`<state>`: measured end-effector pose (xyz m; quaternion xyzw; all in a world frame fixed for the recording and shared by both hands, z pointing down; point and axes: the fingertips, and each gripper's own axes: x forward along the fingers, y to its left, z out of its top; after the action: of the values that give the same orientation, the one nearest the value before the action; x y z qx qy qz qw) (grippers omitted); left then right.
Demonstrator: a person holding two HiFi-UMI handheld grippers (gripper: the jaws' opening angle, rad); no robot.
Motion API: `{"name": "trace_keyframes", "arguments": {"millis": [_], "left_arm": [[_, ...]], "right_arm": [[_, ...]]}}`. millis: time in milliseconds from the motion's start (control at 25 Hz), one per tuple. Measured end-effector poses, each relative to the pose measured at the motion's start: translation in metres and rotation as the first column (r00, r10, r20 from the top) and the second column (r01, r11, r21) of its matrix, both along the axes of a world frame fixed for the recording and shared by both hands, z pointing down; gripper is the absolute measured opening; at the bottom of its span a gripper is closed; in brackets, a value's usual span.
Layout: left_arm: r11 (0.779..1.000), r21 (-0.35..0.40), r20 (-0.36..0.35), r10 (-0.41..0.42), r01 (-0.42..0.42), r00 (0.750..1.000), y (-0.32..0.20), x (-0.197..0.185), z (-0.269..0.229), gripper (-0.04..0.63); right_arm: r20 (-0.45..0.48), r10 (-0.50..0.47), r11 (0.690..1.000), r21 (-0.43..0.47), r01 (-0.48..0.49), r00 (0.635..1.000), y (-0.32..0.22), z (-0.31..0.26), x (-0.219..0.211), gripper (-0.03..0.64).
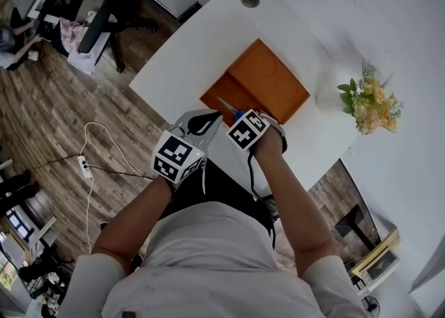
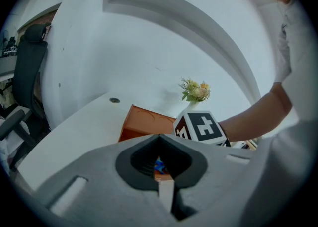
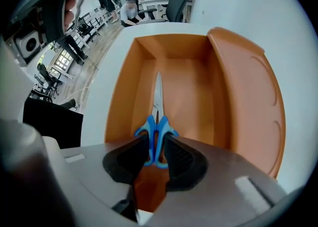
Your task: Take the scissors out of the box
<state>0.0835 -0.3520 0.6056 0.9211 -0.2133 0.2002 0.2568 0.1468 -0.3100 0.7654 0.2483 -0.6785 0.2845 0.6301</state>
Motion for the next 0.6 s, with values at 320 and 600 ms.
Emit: {"name": "trace_keyframes", "arguments": {"millis": [320,600], "left_arm": [[1.000,-0.004,0.001,-0.017,0.017,1.000,0.002,-0.007,-0.001,0.005],[1.000,0.011,0.007,-0.023,0.023,1.000,0.010,-0.015,-0.008,0.005]], "right_arm": [[0.026,0.003,0.999,0.053,-0.004,1.000,0.000,-0.002,0.000,0.103],[0.044,0.020,0.994,0.104,-0.025,0.999,0.003,-0.010,0.001,0.100]]}}
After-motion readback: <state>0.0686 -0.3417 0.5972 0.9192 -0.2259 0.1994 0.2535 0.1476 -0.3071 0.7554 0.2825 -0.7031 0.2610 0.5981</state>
